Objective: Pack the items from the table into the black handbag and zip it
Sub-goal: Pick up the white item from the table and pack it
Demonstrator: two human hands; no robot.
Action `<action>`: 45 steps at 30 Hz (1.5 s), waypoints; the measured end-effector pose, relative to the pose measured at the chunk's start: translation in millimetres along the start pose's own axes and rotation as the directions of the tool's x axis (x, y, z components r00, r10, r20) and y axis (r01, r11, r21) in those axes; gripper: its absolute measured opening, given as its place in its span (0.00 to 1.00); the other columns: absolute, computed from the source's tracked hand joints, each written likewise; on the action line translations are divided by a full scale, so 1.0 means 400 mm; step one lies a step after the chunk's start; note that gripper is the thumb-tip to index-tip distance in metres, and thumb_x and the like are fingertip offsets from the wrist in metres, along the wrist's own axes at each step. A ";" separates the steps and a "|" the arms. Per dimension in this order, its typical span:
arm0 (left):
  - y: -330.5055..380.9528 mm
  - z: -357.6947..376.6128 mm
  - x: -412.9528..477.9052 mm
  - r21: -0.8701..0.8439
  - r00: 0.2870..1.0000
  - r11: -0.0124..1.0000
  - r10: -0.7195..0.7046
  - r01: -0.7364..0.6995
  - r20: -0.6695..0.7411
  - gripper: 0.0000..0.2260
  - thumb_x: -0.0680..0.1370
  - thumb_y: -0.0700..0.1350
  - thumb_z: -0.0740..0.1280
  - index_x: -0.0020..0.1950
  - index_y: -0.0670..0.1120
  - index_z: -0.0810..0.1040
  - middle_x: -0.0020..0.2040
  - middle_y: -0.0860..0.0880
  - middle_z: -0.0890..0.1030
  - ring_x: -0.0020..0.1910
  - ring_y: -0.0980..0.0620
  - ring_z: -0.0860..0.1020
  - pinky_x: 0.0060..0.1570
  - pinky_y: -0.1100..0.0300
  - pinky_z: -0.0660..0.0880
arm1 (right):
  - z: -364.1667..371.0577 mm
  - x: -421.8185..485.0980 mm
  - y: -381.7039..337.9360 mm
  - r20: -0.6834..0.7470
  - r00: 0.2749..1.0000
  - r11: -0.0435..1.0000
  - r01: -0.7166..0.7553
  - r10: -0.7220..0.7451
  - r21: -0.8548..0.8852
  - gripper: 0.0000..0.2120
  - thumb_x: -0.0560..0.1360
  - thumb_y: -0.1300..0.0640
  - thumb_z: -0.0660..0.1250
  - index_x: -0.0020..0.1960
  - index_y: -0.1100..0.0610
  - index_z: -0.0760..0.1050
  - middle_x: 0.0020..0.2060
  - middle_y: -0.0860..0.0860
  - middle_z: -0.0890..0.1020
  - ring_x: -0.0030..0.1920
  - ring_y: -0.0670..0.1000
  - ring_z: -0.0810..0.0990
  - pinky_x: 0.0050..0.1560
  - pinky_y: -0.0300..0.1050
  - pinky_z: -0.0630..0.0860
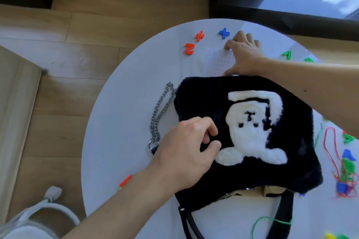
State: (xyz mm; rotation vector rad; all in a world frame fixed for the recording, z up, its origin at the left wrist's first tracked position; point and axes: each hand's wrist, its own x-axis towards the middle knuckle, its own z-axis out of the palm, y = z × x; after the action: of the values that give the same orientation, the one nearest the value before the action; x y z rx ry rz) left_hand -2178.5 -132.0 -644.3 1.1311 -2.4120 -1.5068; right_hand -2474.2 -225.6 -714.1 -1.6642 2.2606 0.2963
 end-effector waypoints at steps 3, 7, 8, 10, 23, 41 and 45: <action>0.015 0.015 -0.006 0.039 1.000 0.999 0.024 -0.024 0.011 0.05 0.77 0.53 0.65 0.53 0.56 0.76 0.44 0.57 0.76 0.42 0.57 0.74 0.42 0.56 0.76 | -0.024 -0.049 0.006 -0.063 0.998 0.985 -0.007 0.018 0.170 0.28 0.71 0.51 0.77 0.67 0.54 0.71 0.66 0.55 0.74 0.66 0.60 0.70 0.67 0.57 0.62; 0.046 0.037 0.000 0.064 0.999 0.997 0.037 -0.036 -0.006 0.06 0.77 0.51 0.65 0.52 0.54 0.77 0.44 0.57 0.75 0.43 0.58 0.74 0.44 0.56 0.76 | -0.104 -0.148 -0.005 -0.377 0.925 0.952 0.078 0.042 0.297 0.09 0.78 0.59 0.65 0.58 0.56 0.75 0.53 0.55 0.81 0.55 0.60 0.76 0.60 0.53 0.69; 0.058 0.048 -0.004 0.071 0.999 0.996 0.051 -0.051 -0.001 0.06 0.77 0.51 0.66 0.52 0.53 0.77 0.44 0.57 0.75 0.44 0.57 0.74 0.45 0.54 0.76 | -0.131 -0.188 -0.006 -0.487 0.871 0.943 0.103 0.068 0.316 0.08 0.78 0.59 0.64 0.56 0.57 0.75 0.50 0.54 0.81 0.52 0.58 0.77 0.58 0.51 0.70; 0.080 0.081 -0.027 0.107 0.995 0.990 0.092 -0.094 0.024 0.07 0.77 0.53 0.66 0.51 0.52 0.76 0.45 0.56 0.74 0.45 0.55 0.73 0.45 0.52 0.76 | -0.177 -0.283 0.005 -0.648 0.742 0.899 0.148 0.175 0.412 0.05 0.76 0.58 0.63 0.51 0.56 0.74 0.42 0.48 0.77 0.45 0.52 0.74 0.50 0.46 0.69; 0.055 0.231 -0.110 0.524 0.978 0.851 0.132 -0.029 -0.160 0.10 0.76 0.47 0.68 0.41 0.48 0.67 0.36 0.52 0.71 0.36 0.47 0.71 0.37 0.54 0.62 | 0.122 -1.086 0.007 0.374 0.680 -0.340 -0.192 0.630 0.921 0.08 0.75 0.58 0.61 0.46 0.61 0.77 0.39 0.58 0.75 0.35 0.57 0.72 0.33 0.44 0.71; 0.187 0.170 -0.139 0.545 0.940 0.808 0.326 -0.223 -0.100 0.07 0.69 0.38 0.68 0.38 0.45 0.71 0.32 0.51 0.73 0.33 0.47 0.71 0.40 0.49 0.69 | 0.190 -0.770 -0.202 0.544 0.561 -0.616 -0.074 0.625 0.784 0.11 0.79 0.69 0.59 0.53 0.57 0.76 0.49 0.56 0.82 0.44 0.53 0.83 0.40 0.44 0.83; 0.175 0.179 -0.140 0.495 0.946 0.840 0.309 -0.221 -0.103 0.07 0.69 0.38 0.68 0.39 0.46 0.71 0.32 0.51 0.74 0.34 0.47 0.72 0.42 0.48 0.69 | 0.153 -0.700 -0.219 0.554 0.550 -0.491 -0.275 0.625 0.827 0.07 0.82 0.55 0.57 0.50 0.55 0.73 0.44 0.53 0.78 0.44 0.51 0.78 0.41 0.41 0.75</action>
State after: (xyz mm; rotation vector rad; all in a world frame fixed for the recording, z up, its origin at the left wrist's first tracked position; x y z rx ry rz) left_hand -2206.4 -26.9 -607.6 0.8867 -2.7437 -0.7068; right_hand -2306.7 18.0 -665.1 0.4671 1.9308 -1.3499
